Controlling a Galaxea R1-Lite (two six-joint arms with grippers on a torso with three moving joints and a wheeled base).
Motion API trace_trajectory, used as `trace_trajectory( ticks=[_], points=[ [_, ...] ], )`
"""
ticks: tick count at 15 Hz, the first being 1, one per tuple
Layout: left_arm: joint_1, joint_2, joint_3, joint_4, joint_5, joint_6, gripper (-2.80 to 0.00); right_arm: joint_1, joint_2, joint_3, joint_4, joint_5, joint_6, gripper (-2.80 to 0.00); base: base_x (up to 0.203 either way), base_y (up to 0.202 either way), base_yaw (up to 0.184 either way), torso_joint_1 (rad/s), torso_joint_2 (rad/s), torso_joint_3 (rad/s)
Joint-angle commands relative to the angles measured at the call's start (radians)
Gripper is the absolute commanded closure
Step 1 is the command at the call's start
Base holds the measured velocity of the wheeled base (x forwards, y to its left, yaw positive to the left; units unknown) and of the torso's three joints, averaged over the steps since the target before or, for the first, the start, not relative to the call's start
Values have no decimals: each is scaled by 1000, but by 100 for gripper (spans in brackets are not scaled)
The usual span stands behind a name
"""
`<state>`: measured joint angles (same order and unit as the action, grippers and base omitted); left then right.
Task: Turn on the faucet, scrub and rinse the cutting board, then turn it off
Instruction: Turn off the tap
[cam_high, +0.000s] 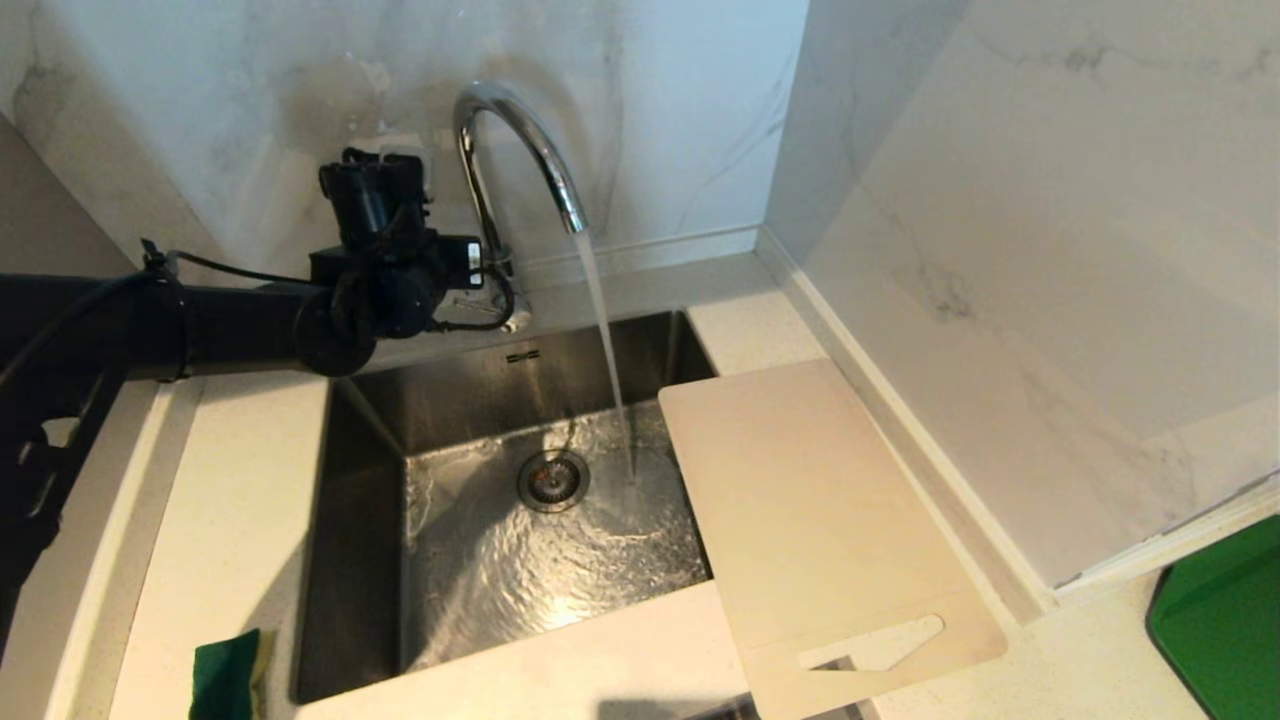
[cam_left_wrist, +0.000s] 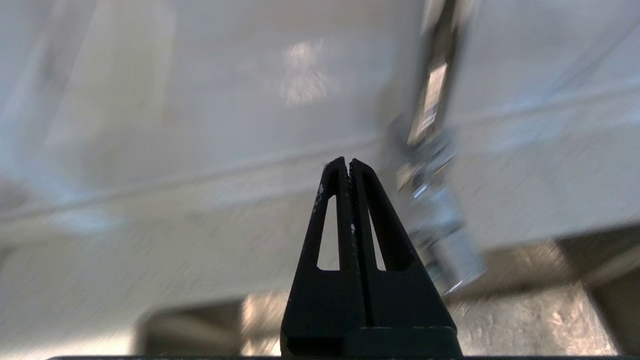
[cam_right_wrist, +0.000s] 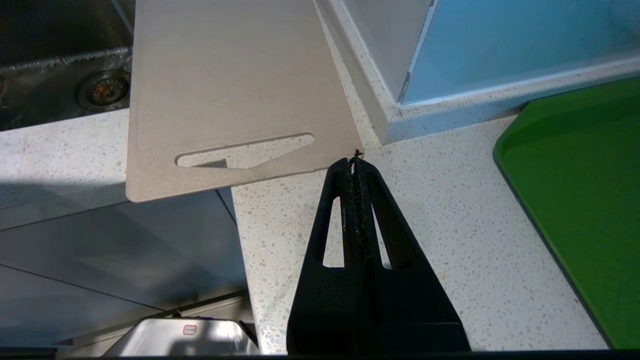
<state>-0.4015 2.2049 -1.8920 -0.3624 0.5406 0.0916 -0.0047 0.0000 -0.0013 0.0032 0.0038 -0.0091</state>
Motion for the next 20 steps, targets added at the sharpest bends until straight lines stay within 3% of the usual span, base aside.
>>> trace_trajectory(
  ticks=[1, 3, 4, 15, 20],
  points=[
    [-16, -67, 24, 173, -6, -41, 0, 0, 0, 0, 0, 1, 0, 0, 0, 0, 0, 0, 0, 0],
    [-16, -70, 15, 297, -44, -120, 0, 0, 0, 0, 0, 1, -1, 0, 0, 0, 0, 0, 0, 0],
    [-14, -62, 17, 304, -47, -125, 0, 0, 0, 0, 0, 1, 0, 0, 0, 0, 0, 0, 0, 0],
    [-4, 25, -19, 298, -50, -130, 0, 0, 0, 0, 3, 1, -2, 0, 0, 0, 0, 0, 0, 0],
    [-22, 5, -51, 255, -47, -181, 0, 0, 0, 0, 3, 1, -2, 0, 0, 0, 0, 0, 0, 0]
  ],
)
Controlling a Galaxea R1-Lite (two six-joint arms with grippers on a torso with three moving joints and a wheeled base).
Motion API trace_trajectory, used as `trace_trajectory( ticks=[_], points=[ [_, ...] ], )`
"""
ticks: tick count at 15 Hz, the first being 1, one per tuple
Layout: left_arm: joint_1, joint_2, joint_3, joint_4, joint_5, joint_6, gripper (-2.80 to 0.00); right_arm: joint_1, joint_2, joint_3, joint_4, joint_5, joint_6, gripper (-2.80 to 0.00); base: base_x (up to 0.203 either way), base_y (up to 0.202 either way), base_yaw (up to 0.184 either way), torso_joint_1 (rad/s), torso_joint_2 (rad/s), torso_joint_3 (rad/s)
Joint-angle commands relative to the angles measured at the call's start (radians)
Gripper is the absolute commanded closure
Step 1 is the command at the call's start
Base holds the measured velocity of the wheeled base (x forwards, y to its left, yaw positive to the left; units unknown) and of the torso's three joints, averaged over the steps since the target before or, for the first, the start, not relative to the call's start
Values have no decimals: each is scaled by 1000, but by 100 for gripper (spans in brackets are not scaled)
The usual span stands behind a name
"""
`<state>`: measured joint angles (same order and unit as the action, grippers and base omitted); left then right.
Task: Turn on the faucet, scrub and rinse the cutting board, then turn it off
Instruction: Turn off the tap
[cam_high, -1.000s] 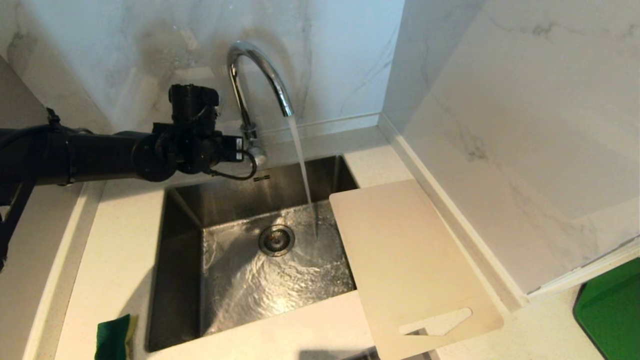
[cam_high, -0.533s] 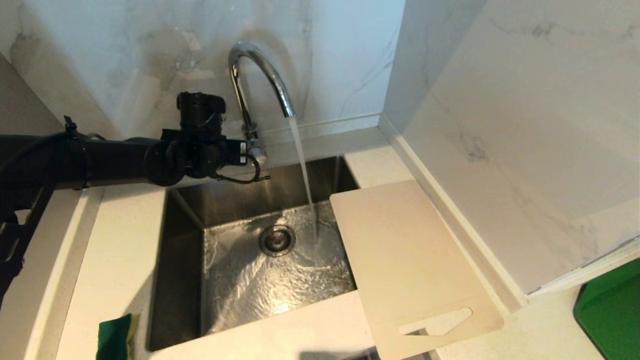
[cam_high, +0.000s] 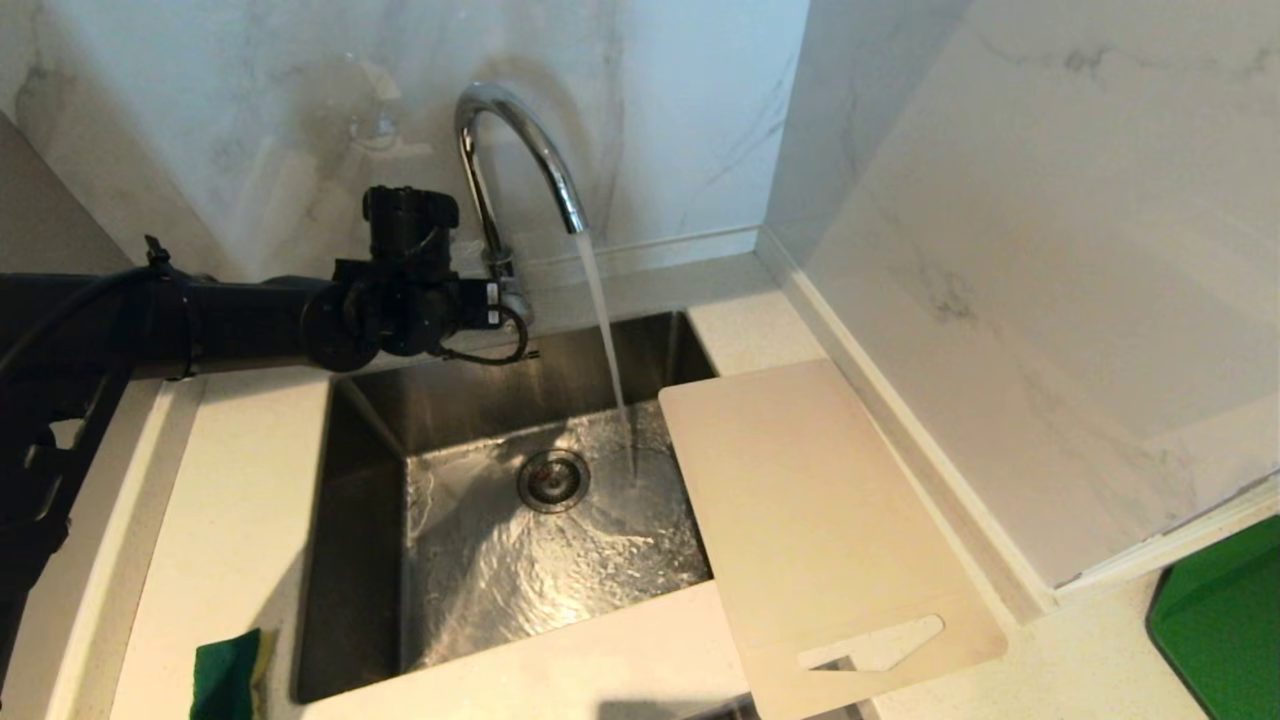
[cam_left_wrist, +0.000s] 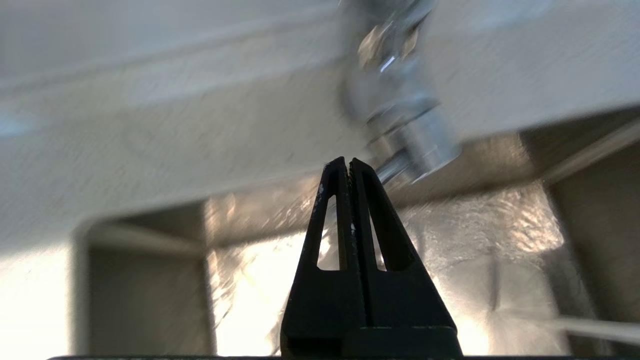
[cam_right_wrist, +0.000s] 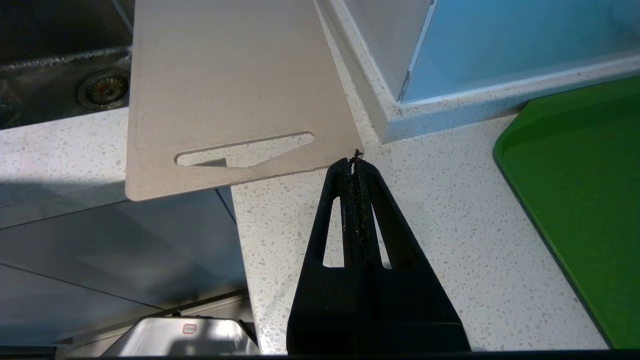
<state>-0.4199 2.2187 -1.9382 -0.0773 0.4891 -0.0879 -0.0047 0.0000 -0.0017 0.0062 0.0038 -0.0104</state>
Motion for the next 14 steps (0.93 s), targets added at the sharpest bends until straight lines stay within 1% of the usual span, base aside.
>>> trace_trajectory(
  ticks=[1, 4, 6, 8, 9, 14],
  points=[
    [-9, -16, -1, -43, 6, -3, 0, 0, 0, 0, 0, 1, 0, 0, 0, 0, 0, 0, 0, 0],
    [-30, -42, 13, -4, 3, -3, 0, 0, 0, 0, 1, 1, 0, 0, 0, 0, 0, 0, 0, 0],
    [-30, -40, 24, 15, 3, 0, 0, 0, 0, 0, 1, 1, 0, 0, 0, 0, 0, 0, 0, 0],
    [-31, -44, 60, 36, -26, -3, 0, 0, 0, 0, 1, 1, 0, 0, 0, 0, 0, 0, 0, 0],
    [-30, -46, 74, 36, -33, -3, 0, 0, 0, 0, 1, 1, 0, 0, 0, 0, 0, 0, 0, 0],
    [-17, -30, 76, 31, -38, -3, 0, 0, 0, 0, 1, 1, 0, 0, 0, 0, 0, 0, 0, 0]
  ],
)
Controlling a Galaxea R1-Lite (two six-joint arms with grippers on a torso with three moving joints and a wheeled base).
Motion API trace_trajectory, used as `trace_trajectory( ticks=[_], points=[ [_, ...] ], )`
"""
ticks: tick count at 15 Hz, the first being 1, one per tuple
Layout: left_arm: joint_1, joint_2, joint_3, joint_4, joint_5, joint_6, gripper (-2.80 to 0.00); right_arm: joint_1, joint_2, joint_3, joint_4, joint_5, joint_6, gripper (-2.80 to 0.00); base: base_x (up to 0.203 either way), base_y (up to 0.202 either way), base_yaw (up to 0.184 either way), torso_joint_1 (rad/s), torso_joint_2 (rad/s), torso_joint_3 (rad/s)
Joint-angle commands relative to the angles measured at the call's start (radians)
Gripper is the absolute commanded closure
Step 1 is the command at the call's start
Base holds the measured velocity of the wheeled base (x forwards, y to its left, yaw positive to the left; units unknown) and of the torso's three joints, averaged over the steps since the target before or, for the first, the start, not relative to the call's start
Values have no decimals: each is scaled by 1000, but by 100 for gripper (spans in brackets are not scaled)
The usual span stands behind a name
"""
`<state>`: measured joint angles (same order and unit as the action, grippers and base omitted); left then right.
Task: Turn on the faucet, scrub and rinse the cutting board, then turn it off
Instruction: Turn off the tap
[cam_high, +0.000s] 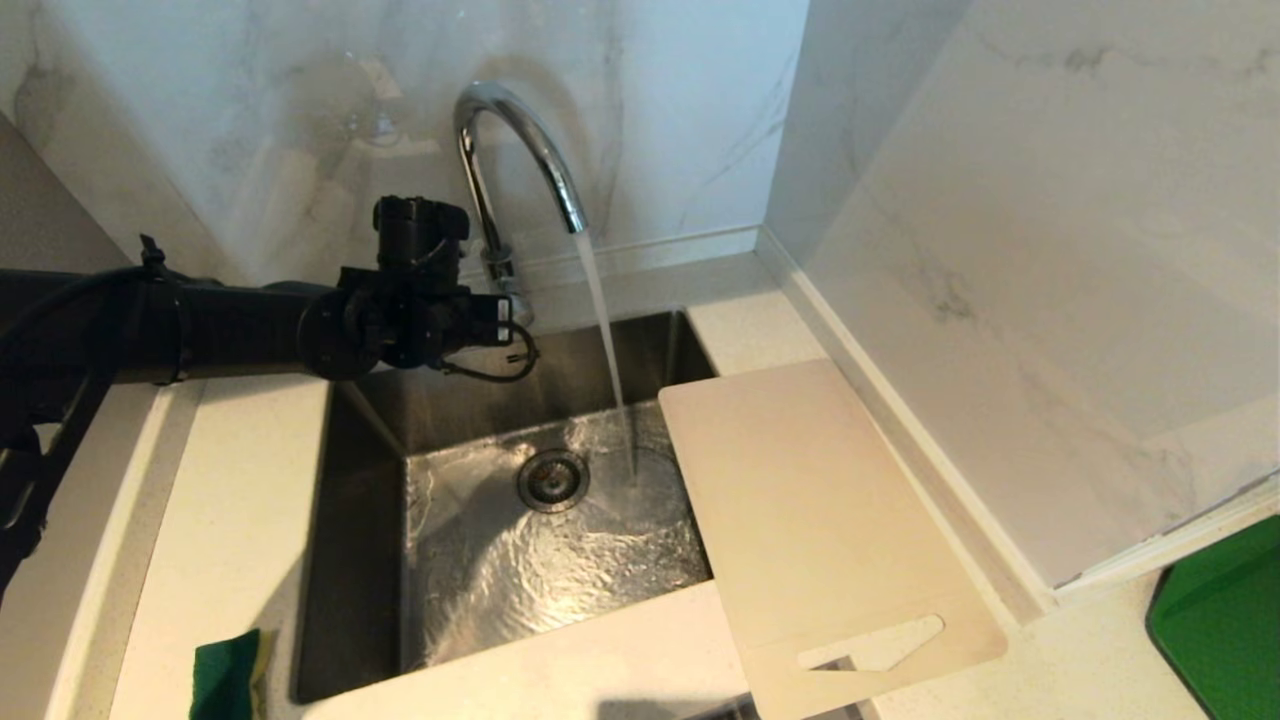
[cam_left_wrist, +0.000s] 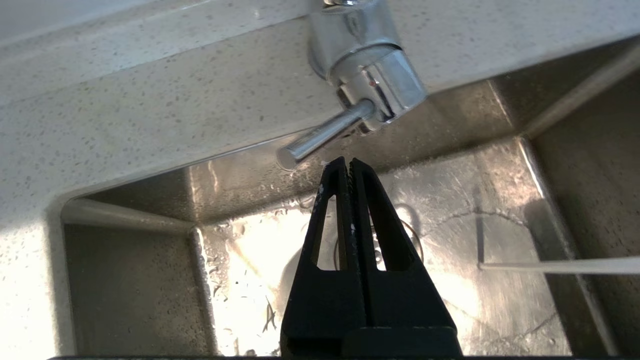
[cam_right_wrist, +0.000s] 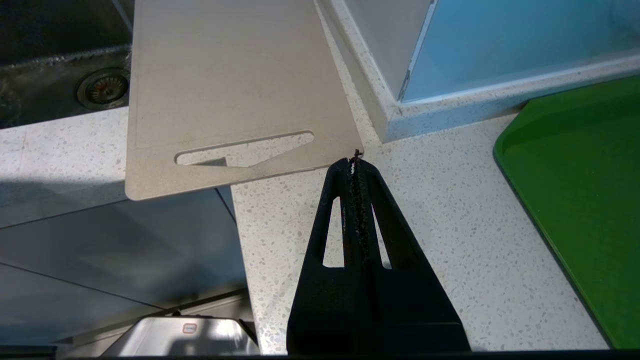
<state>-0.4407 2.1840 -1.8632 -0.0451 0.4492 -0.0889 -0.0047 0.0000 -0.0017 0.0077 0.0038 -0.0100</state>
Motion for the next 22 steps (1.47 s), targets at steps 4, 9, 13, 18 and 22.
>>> trace_trajectory(
  ticks=[4, 9, 13, 18, 22],
  points=[
    [23, 26, -1, -2, 2, 1, 0, 0, 0, -1, 0, 1, -1, 0, 0, 0, 0, 0, 0, 0],
    [27, 51, -22, -17, 2, 1, 0, 0, 0, -1, 0, 1, -1, 0, 0, 0, 0, 0, 0, 0],
    [35, 101, -74, -46, 8, 6, 0, 0, 0, -1, 0, 1, -1, 0, 0, 0, 0, 0, 0, 0],
    [59, 150, -86, -126, 11, 34, 0, 0, 0, -1, 2, 1, -1, 0, 0, 0, 0, 0, 0, 0],
    [60, 170, -90, -277, 33, 92, 0, 0, 0, -1, 2, 1, -2, 0, 0, 0, 0, 0, 0, 0]
  ],
)
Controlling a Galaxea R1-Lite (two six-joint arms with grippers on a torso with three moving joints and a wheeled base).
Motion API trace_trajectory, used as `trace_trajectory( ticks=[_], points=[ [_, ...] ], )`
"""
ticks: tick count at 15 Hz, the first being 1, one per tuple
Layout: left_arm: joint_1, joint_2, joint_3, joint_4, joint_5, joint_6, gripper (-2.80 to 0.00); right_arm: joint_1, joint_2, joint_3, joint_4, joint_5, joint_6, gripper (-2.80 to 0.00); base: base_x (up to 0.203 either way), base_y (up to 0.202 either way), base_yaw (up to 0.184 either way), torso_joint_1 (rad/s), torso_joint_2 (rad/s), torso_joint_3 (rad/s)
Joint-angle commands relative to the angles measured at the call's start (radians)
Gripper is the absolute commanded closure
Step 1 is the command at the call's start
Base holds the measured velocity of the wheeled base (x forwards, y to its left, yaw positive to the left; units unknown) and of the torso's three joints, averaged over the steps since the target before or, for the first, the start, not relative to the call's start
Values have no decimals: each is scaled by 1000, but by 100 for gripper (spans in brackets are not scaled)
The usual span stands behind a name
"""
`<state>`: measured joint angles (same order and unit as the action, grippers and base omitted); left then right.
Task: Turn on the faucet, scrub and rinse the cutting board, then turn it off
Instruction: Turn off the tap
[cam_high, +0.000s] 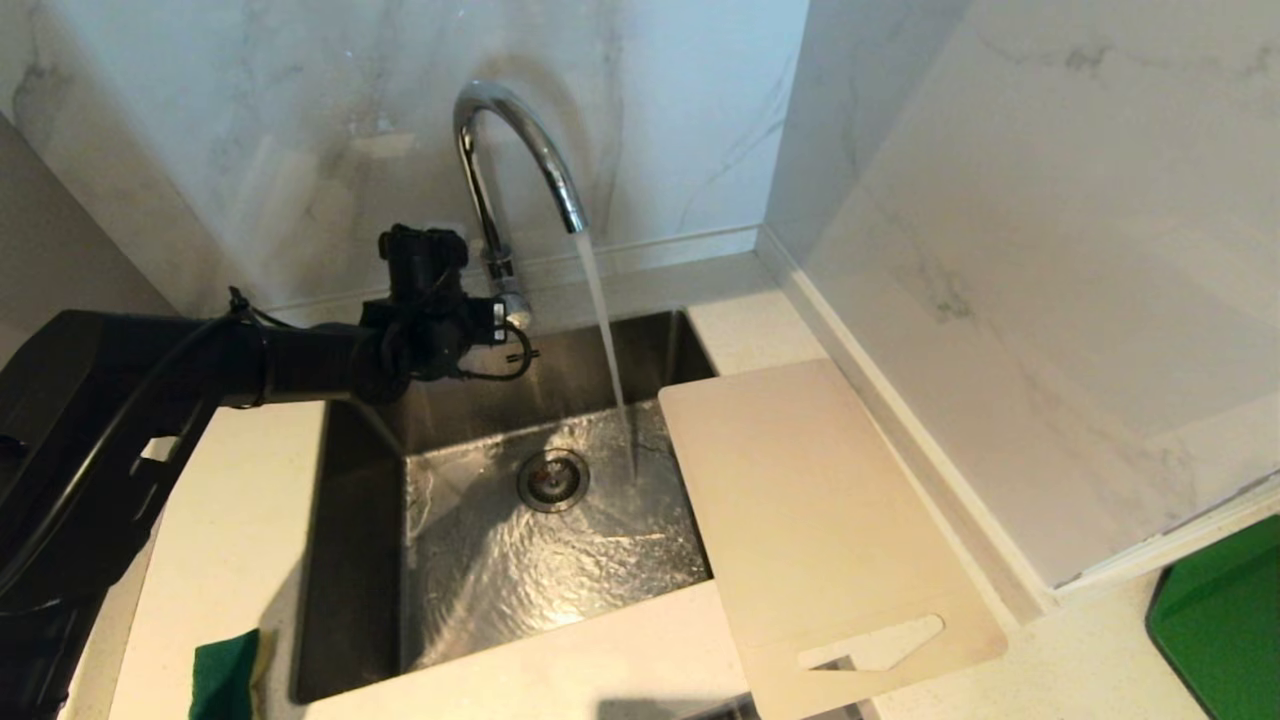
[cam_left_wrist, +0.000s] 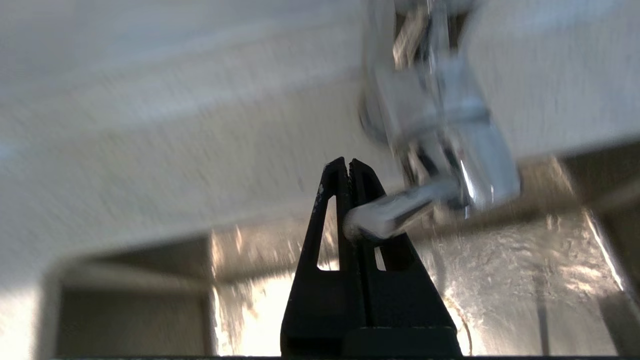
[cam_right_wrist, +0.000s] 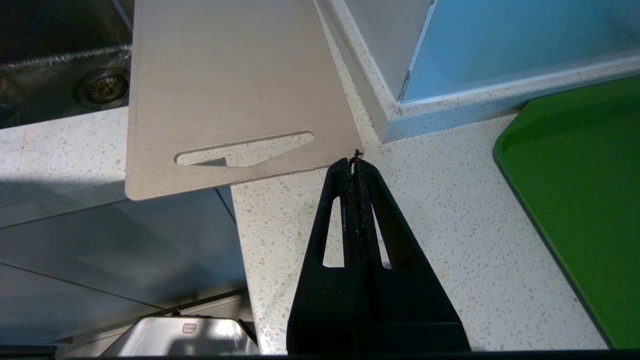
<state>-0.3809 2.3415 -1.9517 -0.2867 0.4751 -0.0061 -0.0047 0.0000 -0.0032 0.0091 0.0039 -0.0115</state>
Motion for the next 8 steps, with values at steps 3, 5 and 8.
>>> trace_trajectory(
  ticks=[3, 5, 8],
  points=[
    [-1, 25, -6, -144, 40, 60, 0, 0, 0, 0, 0, 1, -1, 0, 0, 0, 0, 0, 0, 0],
    [0, 28, -6, -177, 54, 96, 0, 0, 0, 0, 1, 1, -1, 0, 0, 0, 0, 0, 0, 0],
    [0, 47, -6, -181, 56, 106, 0, 0, 0, 0, 0, 1, -1, 0, 0, 0, 0, 0, 0, 0]
  ],
)
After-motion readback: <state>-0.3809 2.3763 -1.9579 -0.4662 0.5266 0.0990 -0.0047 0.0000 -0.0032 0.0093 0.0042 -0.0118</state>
